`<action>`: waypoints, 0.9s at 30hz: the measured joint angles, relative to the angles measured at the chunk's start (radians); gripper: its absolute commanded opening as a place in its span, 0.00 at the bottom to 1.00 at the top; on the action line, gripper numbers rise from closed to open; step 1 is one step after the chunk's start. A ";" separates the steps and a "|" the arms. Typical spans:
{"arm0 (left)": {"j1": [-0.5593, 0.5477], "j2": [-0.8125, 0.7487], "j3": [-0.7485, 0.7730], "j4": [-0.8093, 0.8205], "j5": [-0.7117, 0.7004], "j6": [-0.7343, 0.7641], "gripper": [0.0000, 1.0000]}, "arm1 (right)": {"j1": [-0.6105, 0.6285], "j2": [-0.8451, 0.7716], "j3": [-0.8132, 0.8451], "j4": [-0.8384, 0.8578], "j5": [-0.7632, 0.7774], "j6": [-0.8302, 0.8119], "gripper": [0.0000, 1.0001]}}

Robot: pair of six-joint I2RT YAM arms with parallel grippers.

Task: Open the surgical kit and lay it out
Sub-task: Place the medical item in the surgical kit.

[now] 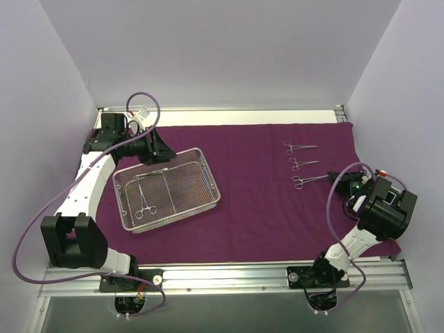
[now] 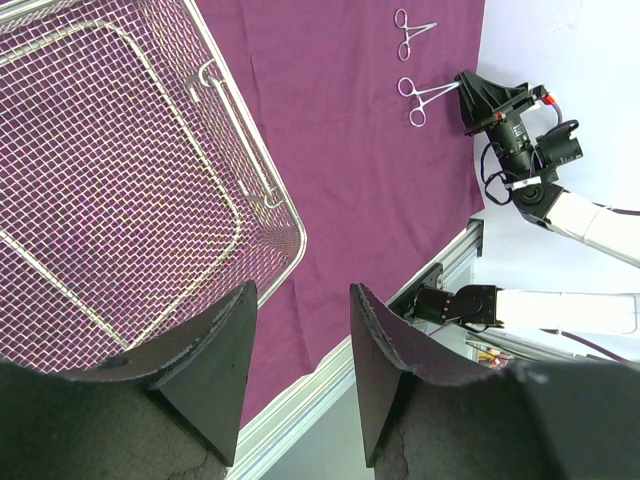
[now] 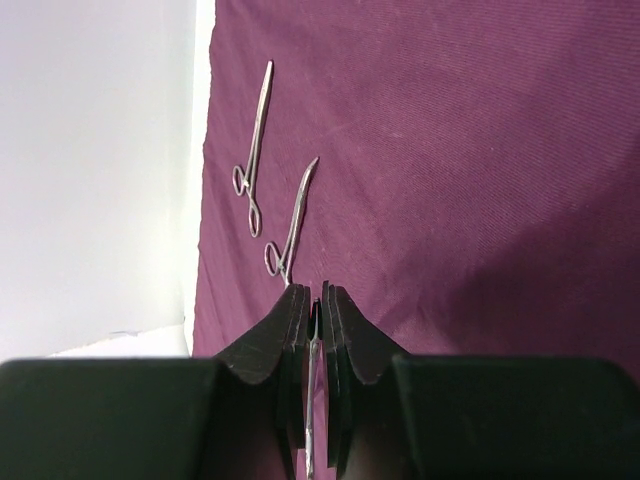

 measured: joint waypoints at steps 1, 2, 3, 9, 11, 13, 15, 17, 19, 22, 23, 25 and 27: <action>0.001 0.000 0.000 0.000 0.000 0.000 0.50 | 0.000 0.000 0.000 0.000 0.000 0.000 0.00; 0.001 0.000 0.000 0.000 0.000 0.000 0.50 | -0.001 0.000 0.000 0.000 0.000 0.000 0.00; 0.002 0.000 0.000 0.000 0.000 0.000 0.51 | -0.001 0.000 0.000 0.001 0.000 0.001 0.00; 0.005 0.000 0.000 0.000 0.003 0.000 0.50 | -0.006 0.004 0.000 0.029 0.002 0.013 0.00; 0.006 0.000 0.000 0.000 0.003 0.000 0.50 | -0.006 0.014 0.000 0.047 0.004 0.019 0.00; 0.008 0.000 0.000 0.000 0.003 0.000 0.51 | -0.006 0.021 0.003 0.053 0.008 0.024 0.00; 0.009 0.000 0.000 0.000 0.003 0.000 0.51 | -0.006 0.027 0.006 0.061 0.011 0.028 0.01; 0.009 0.000 0.000 0.000 0.003 0.000 0.51 | -0.006 0.029 0.006 0.064 0.012 0.030 0.02; 0.009 0.000 0.000 0.000 0.003 0.000 0.50 | -0.006 0.029 0.006 0.063 0.013 0.027 0.04; 0.011 0.000 -0.002 0.000 0.004 0.000 0.51 | -0.006 0.029 0.007 0.060 0.016 0.023 0.07; 0.012 0.000 -0.004 0.000 0.005 0.000 0.51 | -0.006 0.029 0.007 0.060 0.017 0.023 0.08; 0.014 0.000 -0.006 0.000 0.006 -0.001 0.51 | -0.006 0.029 0.007 0.056 0.019 0.019 0.11; 0.016 0.000 -0.007 0.000 0.007 -0.001 0.51 | -0.006 0.029 0.007 0.048 0.024 0.011 0.13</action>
